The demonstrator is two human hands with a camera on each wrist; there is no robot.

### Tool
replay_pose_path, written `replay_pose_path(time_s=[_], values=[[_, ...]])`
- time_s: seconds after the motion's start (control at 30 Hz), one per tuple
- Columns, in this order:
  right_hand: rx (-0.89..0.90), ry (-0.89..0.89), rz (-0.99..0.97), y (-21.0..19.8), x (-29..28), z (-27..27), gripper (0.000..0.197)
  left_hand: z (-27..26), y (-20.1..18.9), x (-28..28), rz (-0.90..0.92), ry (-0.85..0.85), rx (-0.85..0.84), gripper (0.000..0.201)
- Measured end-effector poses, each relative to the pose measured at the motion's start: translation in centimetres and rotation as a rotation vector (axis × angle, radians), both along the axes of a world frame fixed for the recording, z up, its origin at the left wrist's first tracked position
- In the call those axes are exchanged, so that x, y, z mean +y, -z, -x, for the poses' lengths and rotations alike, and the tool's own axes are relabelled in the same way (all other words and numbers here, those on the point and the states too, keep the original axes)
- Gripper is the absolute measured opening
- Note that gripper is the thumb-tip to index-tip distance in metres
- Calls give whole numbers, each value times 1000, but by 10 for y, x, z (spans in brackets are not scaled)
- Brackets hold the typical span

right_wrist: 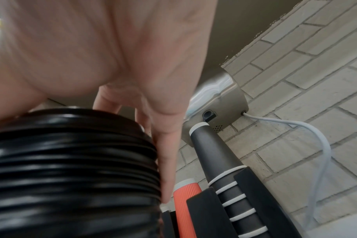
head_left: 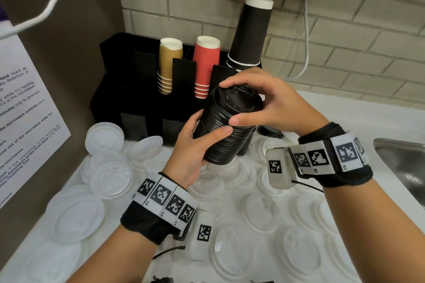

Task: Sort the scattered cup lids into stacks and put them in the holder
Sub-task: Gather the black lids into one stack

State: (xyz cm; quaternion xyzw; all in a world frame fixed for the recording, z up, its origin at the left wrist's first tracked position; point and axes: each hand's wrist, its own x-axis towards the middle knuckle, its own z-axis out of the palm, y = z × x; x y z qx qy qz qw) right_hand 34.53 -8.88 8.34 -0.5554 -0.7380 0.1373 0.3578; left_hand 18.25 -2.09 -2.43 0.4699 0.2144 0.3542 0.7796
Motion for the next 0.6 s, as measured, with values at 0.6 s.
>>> replay_pose_path(time_s=[0.6], values=[[153, -145, 172, -2, 8, -11, 61, -6, 10, 10, -90, 11, -91, 84]])
